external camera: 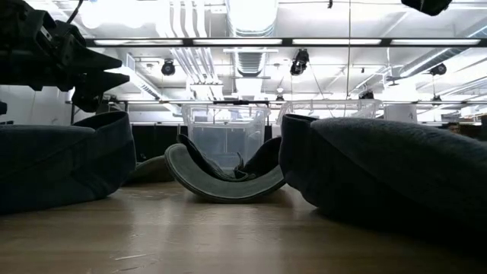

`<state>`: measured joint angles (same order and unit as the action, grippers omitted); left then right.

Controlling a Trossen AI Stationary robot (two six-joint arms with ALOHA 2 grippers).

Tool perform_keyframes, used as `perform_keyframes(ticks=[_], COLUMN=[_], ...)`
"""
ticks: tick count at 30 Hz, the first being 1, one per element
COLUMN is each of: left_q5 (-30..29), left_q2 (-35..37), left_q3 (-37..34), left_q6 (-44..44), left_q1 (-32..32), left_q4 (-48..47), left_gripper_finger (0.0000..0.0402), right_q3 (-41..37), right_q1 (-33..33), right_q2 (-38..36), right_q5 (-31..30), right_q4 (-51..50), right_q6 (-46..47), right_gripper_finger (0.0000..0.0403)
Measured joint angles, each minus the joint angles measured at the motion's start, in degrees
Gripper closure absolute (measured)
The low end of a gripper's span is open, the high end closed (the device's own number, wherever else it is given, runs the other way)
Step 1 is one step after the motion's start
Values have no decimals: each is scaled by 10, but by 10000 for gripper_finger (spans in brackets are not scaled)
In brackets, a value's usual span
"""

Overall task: Pick & Place hat
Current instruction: Put the top dark blue cap into the right transparent bin

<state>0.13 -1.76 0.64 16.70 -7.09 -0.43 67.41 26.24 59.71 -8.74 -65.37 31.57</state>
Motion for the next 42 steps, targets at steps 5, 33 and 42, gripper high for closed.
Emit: perform_keyframes(ticks=[5,33,42], left_q5=[0,0,0], left_q2=[0,0,0], left_q3=[0,0,0], left_q6=[0,0,0], left_q1=[0,0,0], left_q4=[0,0,0], left_gripper_finger=[232,232,232], right_q3=[4,-190,-271], right_q1=[0,0,0], right_q2=[32,-68,-87], right_q5=[32,44,45], right_q4=[-62,-120,-29], right_q6=[33,394,418], right_gripper_finger=[225,173,98])
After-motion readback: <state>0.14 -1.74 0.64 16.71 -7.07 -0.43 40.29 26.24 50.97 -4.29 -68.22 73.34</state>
